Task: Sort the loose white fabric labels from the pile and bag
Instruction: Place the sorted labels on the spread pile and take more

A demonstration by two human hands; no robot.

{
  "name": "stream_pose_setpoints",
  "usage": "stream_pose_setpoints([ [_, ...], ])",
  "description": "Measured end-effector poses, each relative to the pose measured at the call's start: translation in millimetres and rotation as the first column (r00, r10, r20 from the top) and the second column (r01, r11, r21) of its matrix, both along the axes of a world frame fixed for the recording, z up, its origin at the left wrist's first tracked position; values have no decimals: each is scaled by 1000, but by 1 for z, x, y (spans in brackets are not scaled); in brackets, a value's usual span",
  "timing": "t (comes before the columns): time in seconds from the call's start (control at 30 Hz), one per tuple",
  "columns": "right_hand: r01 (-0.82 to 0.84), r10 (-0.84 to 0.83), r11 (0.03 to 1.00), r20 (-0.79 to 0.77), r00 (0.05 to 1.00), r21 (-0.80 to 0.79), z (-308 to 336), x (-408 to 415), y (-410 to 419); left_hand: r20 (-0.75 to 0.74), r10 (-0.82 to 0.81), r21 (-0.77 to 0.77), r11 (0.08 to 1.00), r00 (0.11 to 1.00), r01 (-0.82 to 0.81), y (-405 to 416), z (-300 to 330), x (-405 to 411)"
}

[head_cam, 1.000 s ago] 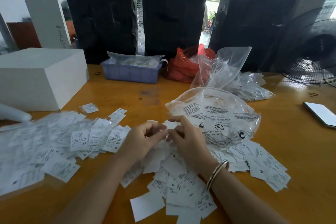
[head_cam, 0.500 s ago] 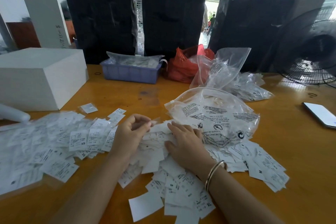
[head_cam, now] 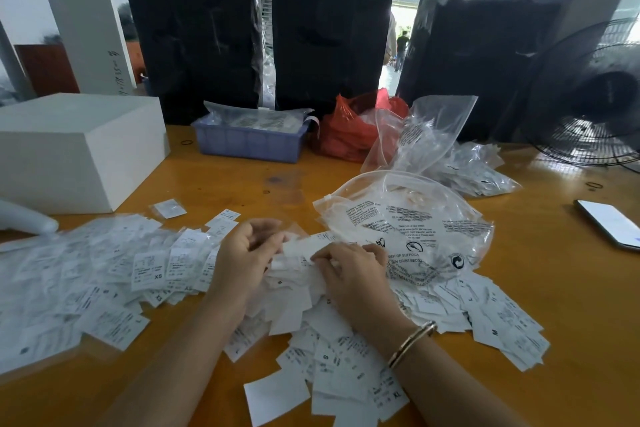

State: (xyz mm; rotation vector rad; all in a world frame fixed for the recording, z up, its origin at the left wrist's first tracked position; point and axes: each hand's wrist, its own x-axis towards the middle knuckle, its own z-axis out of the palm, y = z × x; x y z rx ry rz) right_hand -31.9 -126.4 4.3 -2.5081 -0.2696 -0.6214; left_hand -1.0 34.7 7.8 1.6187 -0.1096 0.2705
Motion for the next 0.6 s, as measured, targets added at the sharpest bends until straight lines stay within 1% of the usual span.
stream_pose_setpoints([
  [0.07, 1, -7, 990, 45, 999, 139, -1, 0, -1, 4, 7, 7, 1000, 1000, -7, 0, 0, -1],
  [0.17, -35, 2, 932, 91, 996, 360, -1, -2, -4, 2, -8, 22, 1000, 1000, 8, 0, 1, -3],
  [0.33, -45, -27, 828, 120, 992, 559, 5, -3, -4, 43, -97, 157, 984, 994, 89, -4, 1, -7],
  [0.43, -66, -11, 816, 130, 991, 574, 7, -6, -2, 77, -159, 161, 976, 984, 145, -8, 3, -9],
  [0.53, -103, 91, 850, 49, 995, 516, 6, -10, 5, 108, -217, 184, 963, 970, 195, -8, 4, -11],
  [0.6, -105, 124, 883, -12, 992, 457, 7, -10, 9, 118, -230, 194, 959, 966, 205, -8, 3, -11],
])
